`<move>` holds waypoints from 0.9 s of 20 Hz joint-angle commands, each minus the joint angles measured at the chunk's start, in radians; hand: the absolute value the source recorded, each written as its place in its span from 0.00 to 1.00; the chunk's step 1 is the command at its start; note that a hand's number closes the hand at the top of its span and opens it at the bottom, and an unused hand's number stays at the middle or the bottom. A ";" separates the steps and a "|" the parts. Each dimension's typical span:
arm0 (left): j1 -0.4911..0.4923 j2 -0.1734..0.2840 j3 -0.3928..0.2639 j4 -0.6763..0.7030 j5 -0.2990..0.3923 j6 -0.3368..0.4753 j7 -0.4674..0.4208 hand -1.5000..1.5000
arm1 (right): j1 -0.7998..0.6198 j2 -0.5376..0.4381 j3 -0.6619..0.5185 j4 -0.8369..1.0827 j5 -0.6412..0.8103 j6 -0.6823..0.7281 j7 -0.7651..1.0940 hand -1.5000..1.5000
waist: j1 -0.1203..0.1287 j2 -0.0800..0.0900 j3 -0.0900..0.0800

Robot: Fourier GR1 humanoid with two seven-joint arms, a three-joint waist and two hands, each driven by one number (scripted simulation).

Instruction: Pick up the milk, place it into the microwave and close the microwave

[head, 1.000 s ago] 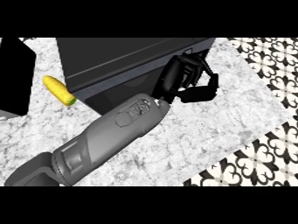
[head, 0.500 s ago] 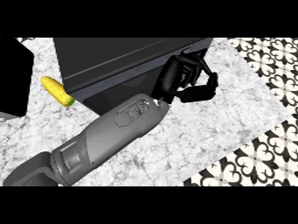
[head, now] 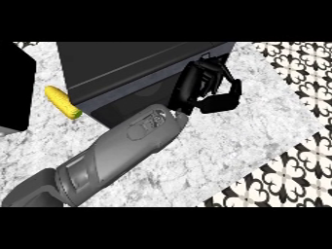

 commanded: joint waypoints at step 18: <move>0.002 0.017 0.030 0.208 0.134 0.047 0.007 1.00 | 0.018 -0.076 -0.125 0.033 -0.093 -0.025 0.025 0.00 | 0.128 0.007 -0.004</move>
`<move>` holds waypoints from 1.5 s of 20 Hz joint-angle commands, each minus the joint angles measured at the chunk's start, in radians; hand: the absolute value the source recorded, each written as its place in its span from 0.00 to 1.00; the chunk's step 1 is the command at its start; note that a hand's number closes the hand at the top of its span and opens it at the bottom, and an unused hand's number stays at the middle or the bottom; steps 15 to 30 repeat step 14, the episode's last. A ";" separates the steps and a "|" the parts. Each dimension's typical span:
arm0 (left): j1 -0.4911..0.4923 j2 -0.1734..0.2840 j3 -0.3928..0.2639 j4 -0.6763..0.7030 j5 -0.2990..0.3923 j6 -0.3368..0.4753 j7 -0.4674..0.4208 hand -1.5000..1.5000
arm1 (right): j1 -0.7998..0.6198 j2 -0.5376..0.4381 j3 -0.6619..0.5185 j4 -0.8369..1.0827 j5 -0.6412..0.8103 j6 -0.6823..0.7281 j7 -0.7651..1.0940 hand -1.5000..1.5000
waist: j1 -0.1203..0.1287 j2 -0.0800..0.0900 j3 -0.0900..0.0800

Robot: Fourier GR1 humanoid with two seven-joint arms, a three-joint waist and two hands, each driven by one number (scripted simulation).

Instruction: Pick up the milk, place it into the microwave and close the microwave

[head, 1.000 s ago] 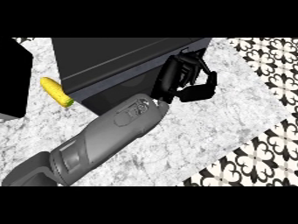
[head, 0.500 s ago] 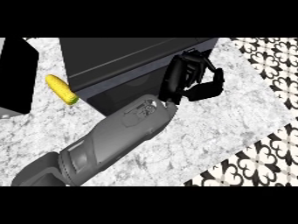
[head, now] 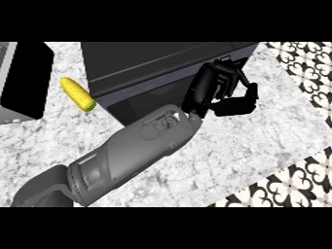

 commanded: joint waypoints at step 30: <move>0.068 0.092 0.027 0.182 0.095 -0.007 -0.043 0.00 | 0.063 -0.034 -0.084 -0.032 -0.071 -0.019 0.027 0.00 | 0.109 -0.004 -0.008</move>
